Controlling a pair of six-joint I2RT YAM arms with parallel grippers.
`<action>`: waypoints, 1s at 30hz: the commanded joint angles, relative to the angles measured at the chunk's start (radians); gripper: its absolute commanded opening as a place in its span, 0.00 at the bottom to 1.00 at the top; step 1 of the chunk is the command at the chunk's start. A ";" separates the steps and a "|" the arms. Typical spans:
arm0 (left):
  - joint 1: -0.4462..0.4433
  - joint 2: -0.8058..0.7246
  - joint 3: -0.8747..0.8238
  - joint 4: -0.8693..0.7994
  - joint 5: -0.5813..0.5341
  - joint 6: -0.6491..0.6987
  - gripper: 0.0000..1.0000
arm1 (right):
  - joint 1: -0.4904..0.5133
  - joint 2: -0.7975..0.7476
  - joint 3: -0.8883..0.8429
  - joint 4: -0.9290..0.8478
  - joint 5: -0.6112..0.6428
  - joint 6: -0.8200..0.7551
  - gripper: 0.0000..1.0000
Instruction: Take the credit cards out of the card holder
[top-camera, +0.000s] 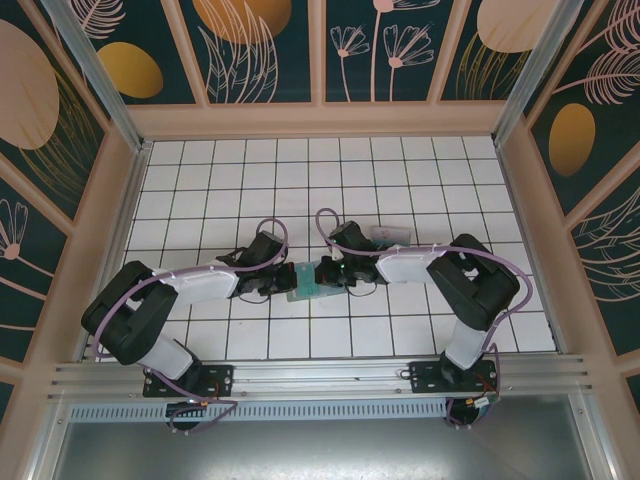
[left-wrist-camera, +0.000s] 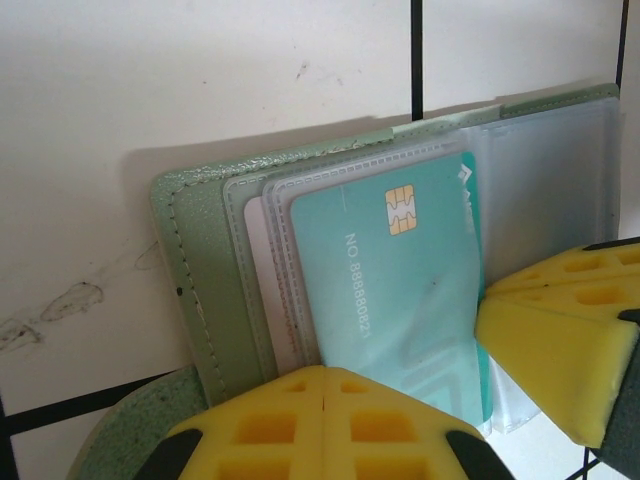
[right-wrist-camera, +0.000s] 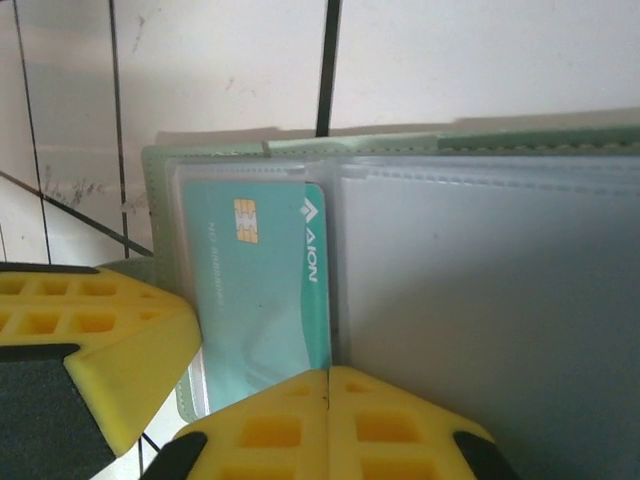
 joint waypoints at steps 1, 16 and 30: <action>0.002 0.023 -0.002 -0.027 0.006 0.008 0.02 | -0.005 0.008 -0.005 0.011 -0.015 0.007 0.00; 0.003 0.030 -0.007 -0.094 -0.050 0.022 0.00 | -0.050 -0.050 -0.043 -0.025 0.014 -0.003 0.00; 0.002 0.019 0.002 -0.101 -0.047 0.024 0.00 | -0.112 -0.196 -0.084 -0.111 0.050 -0.050 0.00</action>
